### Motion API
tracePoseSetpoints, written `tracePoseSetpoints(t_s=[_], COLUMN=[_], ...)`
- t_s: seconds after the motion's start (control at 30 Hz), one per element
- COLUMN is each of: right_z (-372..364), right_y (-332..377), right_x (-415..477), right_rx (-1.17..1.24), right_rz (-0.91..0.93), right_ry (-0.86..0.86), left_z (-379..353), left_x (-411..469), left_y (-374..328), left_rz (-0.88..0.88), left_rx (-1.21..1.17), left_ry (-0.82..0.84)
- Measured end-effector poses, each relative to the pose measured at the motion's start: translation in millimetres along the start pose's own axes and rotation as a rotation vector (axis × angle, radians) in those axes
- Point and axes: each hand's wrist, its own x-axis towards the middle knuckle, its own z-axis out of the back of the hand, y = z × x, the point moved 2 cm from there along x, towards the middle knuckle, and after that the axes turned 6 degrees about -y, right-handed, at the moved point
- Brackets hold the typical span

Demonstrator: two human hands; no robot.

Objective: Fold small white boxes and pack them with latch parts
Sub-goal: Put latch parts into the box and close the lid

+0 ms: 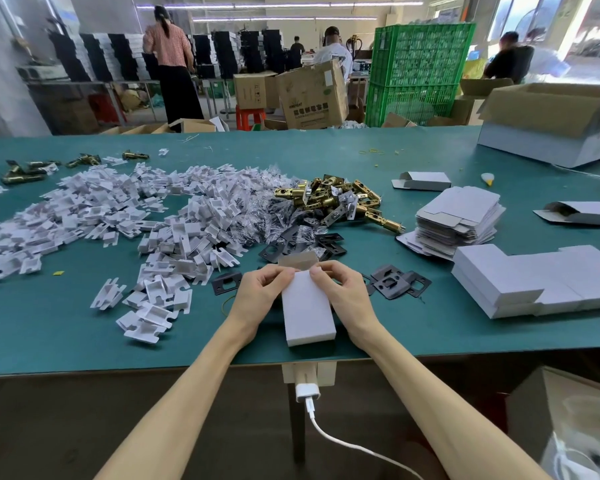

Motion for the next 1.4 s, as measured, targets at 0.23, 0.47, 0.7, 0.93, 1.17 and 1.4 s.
tracePoseSetpoints(t_s=[0.23,0.47,0.7,0.93,1.17,1.4], right_z=[-1.1,-0.8,-3.0,-6.9,-7.3,3.3], right_y=[4.8,1.8,-0.6,3.6,1.6,1.7], right_x=[-2.9,-1.0,-0.4,-5.0,-5.8,-5.0], right_rx=[0.053,0.033,0.004,-0.030,-0.171,0.056], right_rz=[0.004,-0.018,-0.053,-0.084,-0.062,-0.091], right_ry=[-0.011,0.000,0.020,0.219,0.291,0.058], left_z=[0.3,-2.4,-1.5,3.4,12.7,11.2], left_x=[0.0,-3.2,-3.2,1.9,13.5,13.9], left_y=[-3.2,-3.8,-4.9,4.1,20.2,21.6], left_rz=[-0.057,-0.049,-0.061,-0.007,0.109,0.075], left_rx=[-0.056,0.038,0.064,0.000,-0.157,-0.160], left_ry=[0.055,0.011,-0.033,-0.209,-0.396,-0.322])
